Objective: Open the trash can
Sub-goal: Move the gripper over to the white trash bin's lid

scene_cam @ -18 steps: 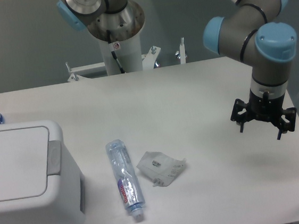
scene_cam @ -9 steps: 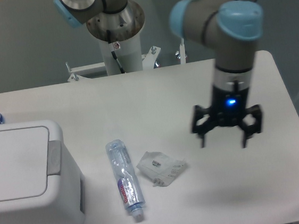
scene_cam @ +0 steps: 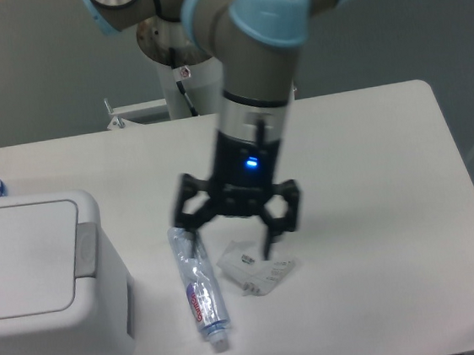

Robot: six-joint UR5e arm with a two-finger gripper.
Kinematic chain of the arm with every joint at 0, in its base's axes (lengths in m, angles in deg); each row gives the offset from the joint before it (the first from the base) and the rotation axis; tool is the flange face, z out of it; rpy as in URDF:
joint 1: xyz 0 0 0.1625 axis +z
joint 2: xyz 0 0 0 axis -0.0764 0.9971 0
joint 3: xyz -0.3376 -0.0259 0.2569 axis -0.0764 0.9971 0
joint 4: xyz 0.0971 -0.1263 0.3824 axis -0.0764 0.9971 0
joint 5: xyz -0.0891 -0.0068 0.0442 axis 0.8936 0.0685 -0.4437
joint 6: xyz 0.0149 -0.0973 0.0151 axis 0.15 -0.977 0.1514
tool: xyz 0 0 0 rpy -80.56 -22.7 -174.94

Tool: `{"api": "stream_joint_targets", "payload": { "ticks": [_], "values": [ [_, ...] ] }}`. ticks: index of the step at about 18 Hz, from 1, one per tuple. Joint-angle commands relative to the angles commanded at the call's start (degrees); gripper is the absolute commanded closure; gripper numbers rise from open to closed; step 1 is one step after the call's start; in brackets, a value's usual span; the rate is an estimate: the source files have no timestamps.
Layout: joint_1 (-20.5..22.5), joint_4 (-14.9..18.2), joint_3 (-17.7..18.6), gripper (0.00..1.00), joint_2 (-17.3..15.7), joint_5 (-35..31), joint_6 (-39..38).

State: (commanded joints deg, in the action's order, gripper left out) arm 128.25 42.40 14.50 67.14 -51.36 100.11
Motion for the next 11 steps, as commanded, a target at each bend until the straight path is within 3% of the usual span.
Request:
{"api": "stream_joint_targets", "payload": {
  "ticks": [11],
  "values": [
    [-3.44, -0.35, 3.96, 0.0, -0.09, -0.61, -0.09]
  ]
}}
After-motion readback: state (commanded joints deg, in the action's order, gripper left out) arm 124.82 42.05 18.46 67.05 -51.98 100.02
